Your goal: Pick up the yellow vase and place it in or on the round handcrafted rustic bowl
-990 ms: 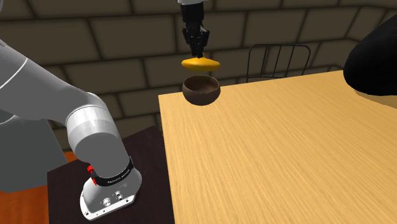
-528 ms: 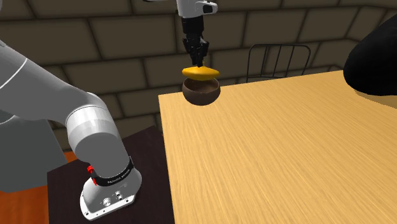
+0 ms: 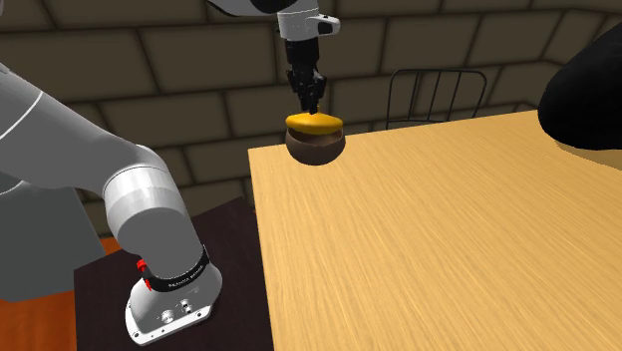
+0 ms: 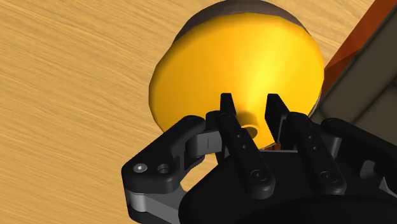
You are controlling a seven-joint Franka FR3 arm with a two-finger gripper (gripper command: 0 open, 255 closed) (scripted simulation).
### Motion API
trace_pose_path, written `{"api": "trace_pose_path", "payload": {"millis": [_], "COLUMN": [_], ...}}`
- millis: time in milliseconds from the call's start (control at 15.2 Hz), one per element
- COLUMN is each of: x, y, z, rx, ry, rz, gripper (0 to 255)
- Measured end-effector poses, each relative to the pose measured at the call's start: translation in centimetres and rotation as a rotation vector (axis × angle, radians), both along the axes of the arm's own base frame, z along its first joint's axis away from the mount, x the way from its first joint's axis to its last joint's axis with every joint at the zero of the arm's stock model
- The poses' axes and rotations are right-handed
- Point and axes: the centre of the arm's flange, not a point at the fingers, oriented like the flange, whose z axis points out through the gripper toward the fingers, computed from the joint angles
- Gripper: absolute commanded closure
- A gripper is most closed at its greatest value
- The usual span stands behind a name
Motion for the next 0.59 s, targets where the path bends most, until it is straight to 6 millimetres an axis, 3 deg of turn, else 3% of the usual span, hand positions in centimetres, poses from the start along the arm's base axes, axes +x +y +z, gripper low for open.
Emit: {"api": "trace_pose_path", "payload": {"millis": [132,198,594], "x": [0.0,0.0,0.0], "y": [0.0,0.0,0.0], "z": [-0.02,-0.02,-0.01], "rx": [0.0,0.0,0.0], "ry": [0.0,0.0,-0.001], "rz": [0.0,0.0,0.0], "gripper": [255,0,0]}}
